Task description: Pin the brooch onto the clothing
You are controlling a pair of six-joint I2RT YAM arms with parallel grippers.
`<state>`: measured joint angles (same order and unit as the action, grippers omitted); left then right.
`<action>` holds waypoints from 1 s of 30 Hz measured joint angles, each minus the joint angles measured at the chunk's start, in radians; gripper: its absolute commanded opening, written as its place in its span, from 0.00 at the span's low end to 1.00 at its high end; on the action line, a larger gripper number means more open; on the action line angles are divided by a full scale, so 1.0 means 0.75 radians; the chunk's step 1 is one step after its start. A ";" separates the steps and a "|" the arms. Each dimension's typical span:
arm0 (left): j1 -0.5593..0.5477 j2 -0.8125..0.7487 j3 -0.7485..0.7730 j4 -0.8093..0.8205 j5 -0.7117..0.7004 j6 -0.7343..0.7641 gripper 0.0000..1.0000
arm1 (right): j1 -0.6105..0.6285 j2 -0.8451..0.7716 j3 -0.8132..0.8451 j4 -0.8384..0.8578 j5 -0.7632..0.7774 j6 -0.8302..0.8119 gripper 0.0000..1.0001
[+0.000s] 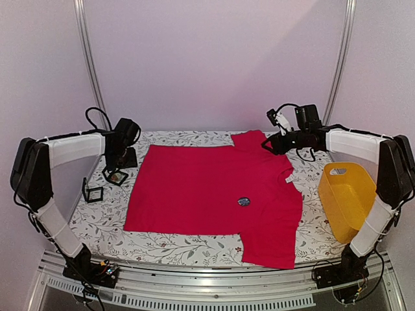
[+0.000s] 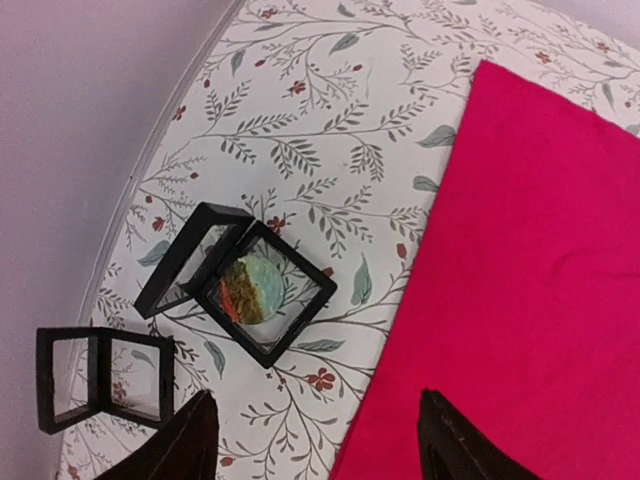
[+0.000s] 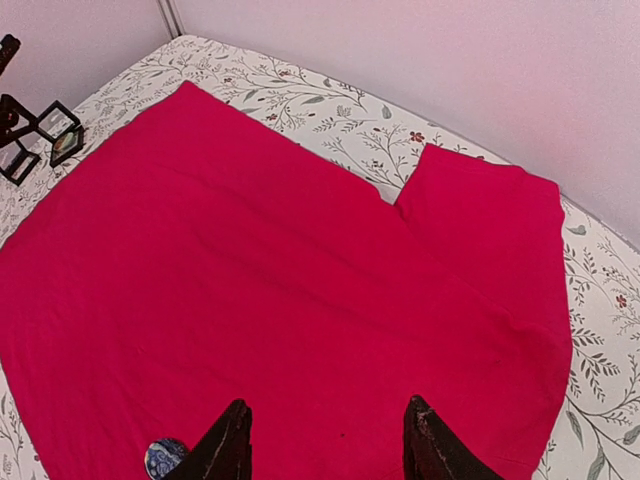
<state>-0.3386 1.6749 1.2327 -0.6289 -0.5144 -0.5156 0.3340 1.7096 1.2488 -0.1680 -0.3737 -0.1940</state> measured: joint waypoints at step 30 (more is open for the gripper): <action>0.255 0.357 -0.114 0.373 -0.012 -0.484 0.59 | 0.043 0.056 0.050 -0.076 0.015 -0.008 0.50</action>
<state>-0.1474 1.9427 1.1469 -0.3492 -0.5232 -0.8787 0.3664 1.7515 1.2865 -0.2253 -0.3622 -0.2001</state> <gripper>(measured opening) 0.604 0.503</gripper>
